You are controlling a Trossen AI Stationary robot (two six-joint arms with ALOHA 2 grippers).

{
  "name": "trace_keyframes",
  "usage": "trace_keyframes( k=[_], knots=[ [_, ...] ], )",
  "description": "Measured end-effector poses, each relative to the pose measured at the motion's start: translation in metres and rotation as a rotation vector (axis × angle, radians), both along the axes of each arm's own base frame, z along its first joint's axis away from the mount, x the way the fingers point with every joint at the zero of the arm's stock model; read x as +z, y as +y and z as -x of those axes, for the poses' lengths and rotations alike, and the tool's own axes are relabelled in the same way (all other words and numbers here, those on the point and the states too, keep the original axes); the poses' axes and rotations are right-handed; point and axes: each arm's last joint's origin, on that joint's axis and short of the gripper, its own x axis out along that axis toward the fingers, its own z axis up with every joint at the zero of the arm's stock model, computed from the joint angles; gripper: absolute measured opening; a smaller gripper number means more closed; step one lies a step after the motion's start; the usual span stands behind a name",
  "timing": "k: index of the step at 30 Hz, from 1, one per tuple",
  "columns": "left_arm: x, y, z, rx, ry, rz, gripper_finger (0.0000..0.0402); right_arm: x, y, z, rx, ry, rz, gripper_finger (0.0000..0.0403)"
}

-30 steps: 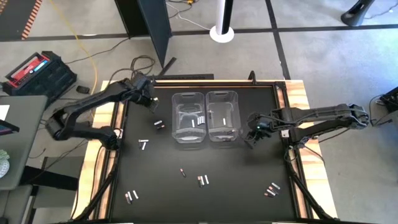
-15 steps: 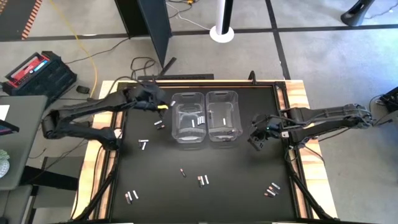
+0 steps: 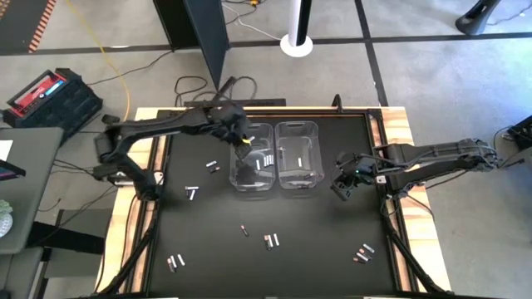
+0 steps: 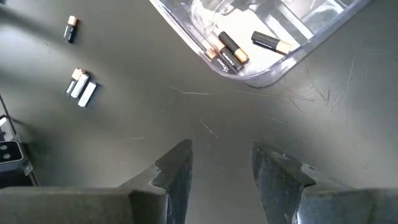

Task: Sort batteries
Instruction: Put the white battery into the left transparent bin

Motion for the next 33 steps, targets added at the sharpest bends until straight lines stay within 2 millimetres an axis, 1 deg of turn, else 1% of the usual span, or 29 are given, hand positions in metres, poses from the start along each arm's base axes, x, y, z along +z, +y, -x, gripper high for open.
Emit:
trace_keyframes(
  k=[4,8,15,19,28,33],
  knots=[
    [-0.016,0.008,-0.018,-0.015,0.059,0.016,0.0039,0.0,0.0,0.0,-0.008,0.0,-0.002,0.0179],
    [-0.031,0.012,-0.028,-0.02,0.106,0.036,0.0039,0.0,0.0,0.0,-0.027,0.0,-0.013,0.0179],
    [-0.068,0.01,-0.042,-0.035,0.201,0.081,0.0039,0.0,0.0,0.0,-0.039,-0.002,-0.02,0.0179],
    [-0.082,0.007,-0.047,-0.047,0.235,0.097,0.0039,0.0,0.0,0.0,-0.042,-0.003,-0.022,0.0179],
    [-0.082,0.002,-0.05,-0.048,0.251,0.059,0.0039,0.0,0.0,0.0,-0.042,-0.003,-0.021,0.0179],
    [-0.082,-0.013,-0.056,-0.117,0.266,0.006,0.0039,0.0,0.0,0.0,-0.042,-0.003,-0.02,0.0179]
  ],
)
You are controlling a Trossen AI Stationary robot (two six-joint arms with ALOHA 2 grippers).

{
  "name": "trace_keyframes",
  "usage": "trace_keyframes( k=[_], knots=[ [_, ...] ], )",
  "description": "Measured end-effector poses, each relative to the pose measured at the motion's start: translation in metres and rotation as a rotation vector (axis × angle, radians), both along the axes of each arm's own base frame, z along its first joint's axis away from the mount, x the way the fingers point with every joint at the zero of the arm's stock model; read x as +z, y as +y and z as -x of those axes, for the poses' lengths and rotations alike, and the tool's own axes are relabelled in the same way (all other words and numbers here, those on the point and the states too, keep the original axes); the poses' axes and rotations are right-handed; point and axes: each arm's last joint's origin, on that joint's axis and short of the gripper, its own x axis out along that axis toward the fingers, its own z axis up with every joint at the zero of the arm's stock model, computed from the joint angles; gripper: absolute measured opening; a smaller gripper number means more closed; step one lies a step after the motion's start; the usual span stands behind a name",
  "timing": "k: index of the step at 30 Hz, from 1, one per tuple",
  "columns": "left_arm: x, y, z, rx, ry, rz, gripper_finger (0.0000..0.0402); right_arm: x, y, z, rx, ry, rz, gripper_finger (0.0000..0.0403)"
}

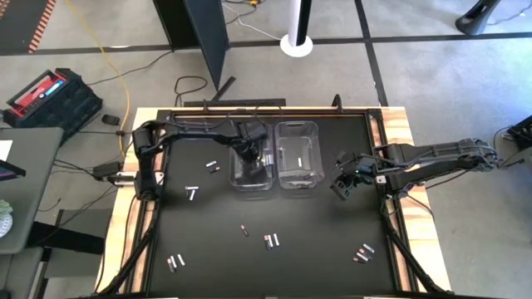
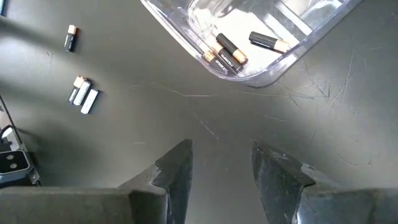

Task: Sort batteries
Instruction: Put the white battery into the left transparent bin

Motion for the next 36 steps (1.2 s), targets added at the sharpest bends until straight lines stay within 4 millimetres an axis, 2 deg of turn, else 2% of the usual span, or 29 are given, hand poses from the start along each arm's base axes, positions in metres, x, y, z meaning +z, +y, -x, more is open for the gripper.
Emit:
trace_keyframes(
  k=[7,13,23,30,36],
  knots=[
    [-0.004,-0.006,-0.008,-0.029,-0.017,-0.052,0.0039,0.0,0.0,0.0,0.001,0.0,0.003,0.0179],
    [-0.026,-0.005,-0.01,-0.016,0.041,0.003,0.0039,0.0,0.0,0.0,0.002,0.0,0.003,0.0179],
    [-0.027,-0.005,-0.012,0.006,0.023,0.017,0.0041,0.0,0.0,0.0,0.003,0.003,0.003,0.0179],
    [-0.027,-0.006,-0.012,0.004,0.026,0.025,0.0082,0.0,0.0,0.0,0.009,0.004,0.006,0.0179],
    [-0.018,-0.005,-0.013,-0.015,0.056,0.033,0.0111,0.0,0.0,0.0,0.01,0.003,0.007,0.0179]
  ],
)
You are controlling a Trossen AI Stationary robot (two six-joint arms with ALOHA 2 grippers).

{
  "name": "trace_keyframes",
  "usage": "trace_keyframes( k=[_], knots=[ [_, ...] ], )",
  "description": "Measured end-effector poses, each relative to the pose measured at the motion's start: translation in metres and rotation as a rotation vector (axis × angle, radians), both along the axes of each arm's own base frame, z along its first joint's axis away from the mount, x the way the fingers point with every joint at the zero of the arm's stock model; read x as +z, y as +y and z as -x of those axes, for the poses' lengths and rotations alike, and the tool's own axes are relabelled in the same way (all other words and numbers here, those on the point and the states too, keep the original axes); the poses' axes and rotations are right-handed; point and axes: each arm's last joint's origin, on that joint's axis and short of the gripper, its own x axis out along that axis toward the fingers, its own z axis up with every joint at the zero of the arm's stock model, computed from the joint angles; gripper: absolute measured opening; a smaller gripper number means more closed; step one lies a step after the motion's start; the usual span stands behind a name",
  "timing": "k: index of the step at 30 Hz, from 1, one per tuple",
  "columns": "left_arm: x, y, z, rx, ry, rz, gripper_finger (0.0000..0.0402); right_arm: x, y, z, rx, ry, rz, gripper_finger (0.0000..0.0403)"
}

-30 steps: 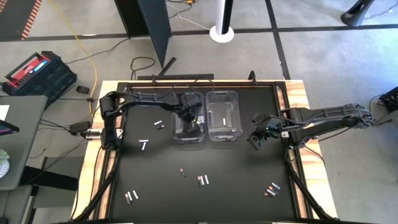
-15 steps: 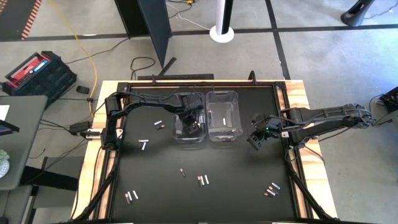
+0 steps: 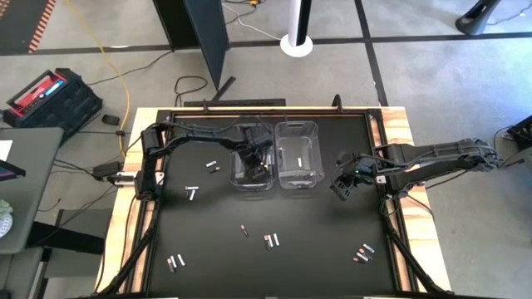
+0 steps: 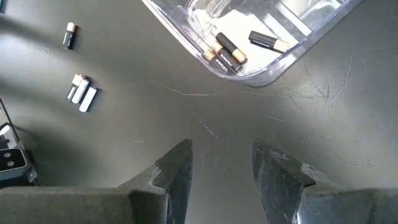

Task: Sort batteries
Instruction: Put the white battery into the left transparent bin

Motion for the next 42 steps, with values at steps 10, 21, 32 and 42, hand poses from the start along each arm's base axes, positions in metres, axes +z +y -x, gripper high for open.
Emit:
trace_keyframes(
  k=[10,21,32,42],
  knots=[
    [0.047,0.004,-0.013,-0.033,-0.019,-0.017,0.0114,0.0,0.0,0.0,0.0,0.0,0.0,0.0179],
    [0.119,-0.006,-0.003,-0.051,-0.188,-0.081,0.0114,0.0,0.0,0.0,0.004,0.005,0.002,0.0179],
    [0.184,-0.019,0.067,0.05,-0.339,-0.224,0.0114,0.0,0.004,0.001,0.037,0.007,0.008,0.0179],
    [0.172,-0.045,0.149,0.127,-0.44,-0.247,0.0114,0.0,0.005,0.001,0.027,0.004,-0.005,0.0179]
  ],
)
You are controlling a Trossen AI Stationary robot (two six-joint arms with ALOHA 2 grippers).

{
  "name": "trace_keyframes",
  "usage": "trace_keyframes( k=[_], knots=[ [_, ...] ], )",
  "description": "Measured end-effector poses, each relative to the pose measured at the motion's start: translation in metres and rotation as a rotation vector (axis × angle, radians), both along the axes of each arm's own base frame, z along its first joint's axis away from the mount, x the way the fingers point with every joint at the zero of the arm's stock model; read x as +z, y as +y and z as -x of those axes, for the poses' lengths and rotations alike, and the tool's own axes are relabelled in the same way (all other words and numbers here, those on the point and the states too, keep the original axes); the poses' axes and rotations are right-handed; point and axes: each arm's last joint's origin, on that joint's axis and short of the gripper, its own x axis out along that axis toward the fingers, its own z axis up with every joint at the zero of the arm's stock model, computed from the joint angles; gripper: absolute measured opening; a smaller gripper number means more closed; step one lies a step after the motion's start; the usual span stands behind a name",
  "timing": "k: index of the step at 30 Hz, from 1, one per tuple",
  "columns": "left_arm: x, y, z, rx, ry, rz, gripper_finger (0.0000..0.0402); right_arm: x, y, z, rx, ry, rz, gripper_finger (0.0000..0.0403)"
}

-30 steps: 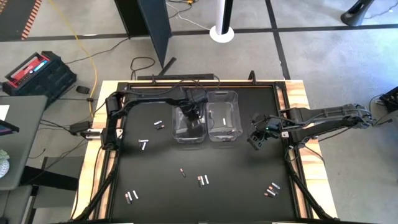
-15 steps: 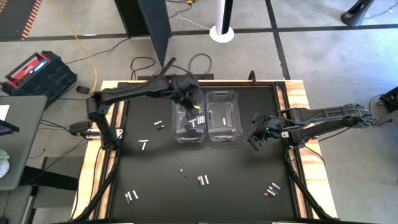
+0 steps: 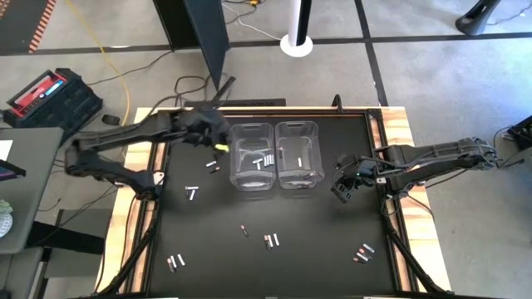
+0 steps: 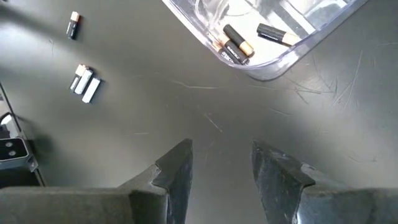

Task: Sort batteries
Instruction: Put the white battery into the left transparent bin

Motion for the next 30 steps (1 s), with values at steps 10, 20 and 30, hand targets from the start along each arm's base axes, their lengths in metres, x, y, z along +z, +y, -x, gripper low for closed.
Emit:
trace_keyframes(
  k=[10,20,30],
  knots=[
    [-0.058,-0.011,0.041,0.068,0.121,0.021,0.0114,0.0,0.0,0.0,-0.01,-0.001,-0.006,0.0179],
    [-0.123,0.005,0.057,0.199,0.15,0.179,0.0115,0.0,0.0,0.0,-0.034,-0.003,-0.015,0.0179],
    [-0.138,0.024,0.064,0.205,0.107,0.229,0.0115,0.0,0.0,0.0,-0.052,-0.002,-0.024,0.0179]
  ],
)
